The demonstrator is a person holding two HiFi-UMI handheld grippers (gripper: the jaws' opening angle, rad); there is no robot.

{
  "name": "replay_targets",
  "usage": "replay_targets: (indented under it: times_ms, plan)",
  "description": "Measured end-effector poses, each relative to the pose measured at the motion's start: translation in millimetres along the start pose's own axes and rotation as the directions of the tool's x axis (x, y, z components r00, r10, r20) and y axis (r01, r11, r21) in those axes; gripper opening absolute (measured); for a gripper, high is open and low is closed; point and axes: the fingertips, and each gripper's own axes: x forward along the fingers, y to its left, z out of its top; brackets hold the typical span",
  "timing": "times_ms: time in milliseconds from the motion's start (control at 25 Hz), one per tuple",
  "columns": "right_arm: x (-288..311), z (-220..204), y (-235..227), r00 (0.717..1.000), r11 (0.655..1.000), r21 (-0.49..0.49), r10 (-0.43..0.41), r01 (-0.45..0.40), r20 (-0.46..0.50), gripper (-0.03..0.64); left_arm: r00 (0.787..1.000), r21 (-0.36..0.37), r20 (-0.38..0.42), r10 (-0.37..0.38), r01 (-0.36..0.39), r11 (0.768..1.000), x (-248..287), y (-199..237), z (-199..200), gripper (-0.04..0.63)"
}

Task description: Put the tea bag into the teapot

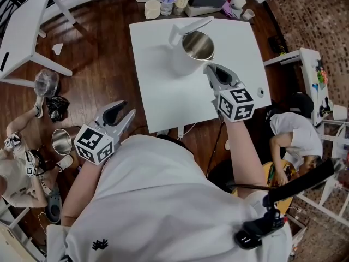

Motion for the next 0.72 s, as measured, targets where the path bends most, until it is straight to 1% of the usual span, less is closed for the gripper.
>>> replay_targets:
  times_ms: [280,720]
  plan:
    - [27.1,20.7,-16.1,1.0,1.0,-0.002,-0.005,0.005,0.019,0.029,0.999,-0.014,0.011,0.041,-0.041,0.999,-7.9,6.5,-2.6,0.135]
    - [73.6,31.0,-42.0,1.0,1.0,-0.017,-0.008,0.008,0.001,0.029,0.995,-0.051,0.014,0.104,-0.103,0.993,-15.3,13.6,-7.7,0.135]
